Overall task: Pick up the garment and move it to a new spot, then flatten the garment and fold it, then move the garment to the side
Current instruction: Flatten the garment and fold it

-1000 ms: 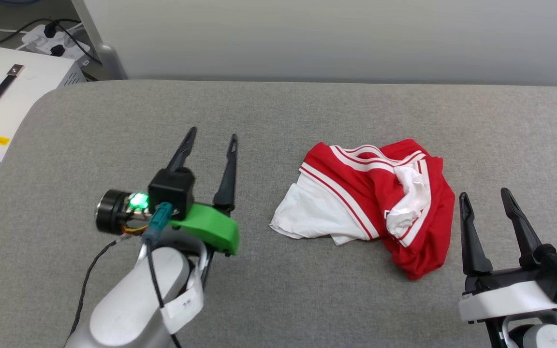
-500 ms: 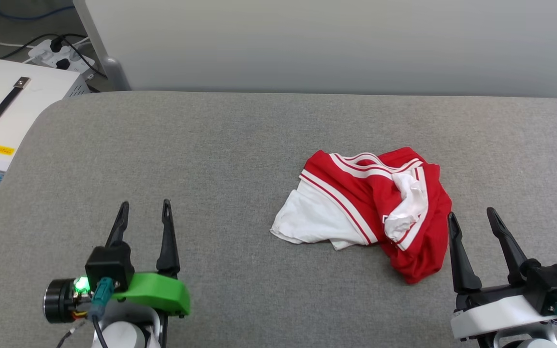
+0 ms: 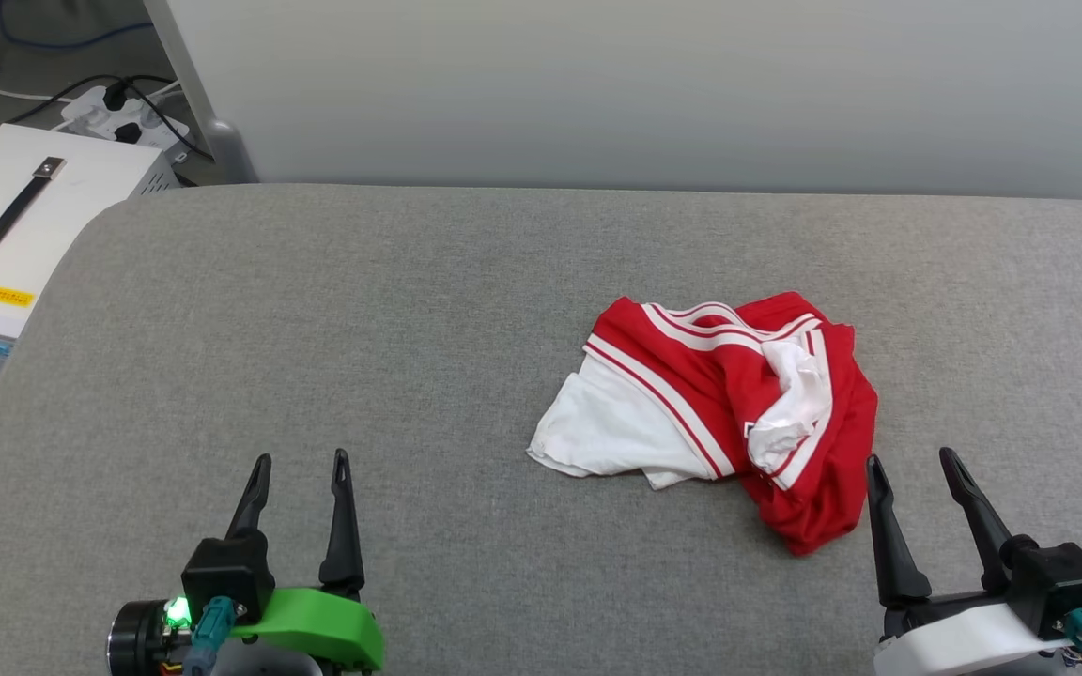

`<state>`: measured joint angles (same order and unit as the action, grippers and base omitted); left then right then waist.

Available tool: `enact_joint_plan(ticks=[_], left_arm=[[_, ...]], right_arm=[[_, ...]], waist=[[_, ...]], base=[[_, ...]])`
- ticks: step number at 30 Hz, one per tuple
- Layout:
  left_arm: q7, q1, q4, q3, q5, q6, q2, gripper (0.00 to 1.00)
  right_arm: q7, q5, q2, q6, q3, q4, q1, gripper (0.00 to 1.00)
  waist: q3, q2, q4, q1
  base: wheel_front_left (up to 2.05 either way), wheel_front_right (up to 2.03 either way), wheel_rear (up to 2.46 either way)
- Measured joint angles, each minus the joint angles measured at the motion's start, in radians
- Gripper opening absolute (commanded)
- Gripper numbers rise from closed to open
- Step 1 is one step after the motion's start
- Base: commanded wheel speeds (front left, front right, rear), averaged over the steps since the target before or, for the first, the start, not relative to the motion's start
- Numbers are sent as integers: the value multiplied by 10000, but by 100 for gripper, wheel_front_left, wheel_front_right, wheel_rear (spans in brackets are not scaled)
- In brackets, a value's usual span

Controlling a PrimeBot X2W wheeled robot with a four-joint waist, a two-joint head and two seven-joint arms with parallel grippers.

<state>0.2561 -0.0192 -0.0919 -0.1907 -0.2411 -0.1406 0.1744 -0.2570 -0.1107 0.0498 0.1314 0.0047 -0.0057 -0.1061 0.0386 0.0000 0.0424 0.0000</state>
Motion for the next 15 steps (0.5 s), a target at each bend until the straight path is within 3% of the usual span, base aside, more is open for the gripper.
enact_joint_plan(ticks=[15], left_arm=[[0,-50,-276,1018,840,796,-694,100]], right_arm=[[0,35,90,0,81,19,52,100]], waist=[[-8,0,49,0]], base=[[0,0,0]])
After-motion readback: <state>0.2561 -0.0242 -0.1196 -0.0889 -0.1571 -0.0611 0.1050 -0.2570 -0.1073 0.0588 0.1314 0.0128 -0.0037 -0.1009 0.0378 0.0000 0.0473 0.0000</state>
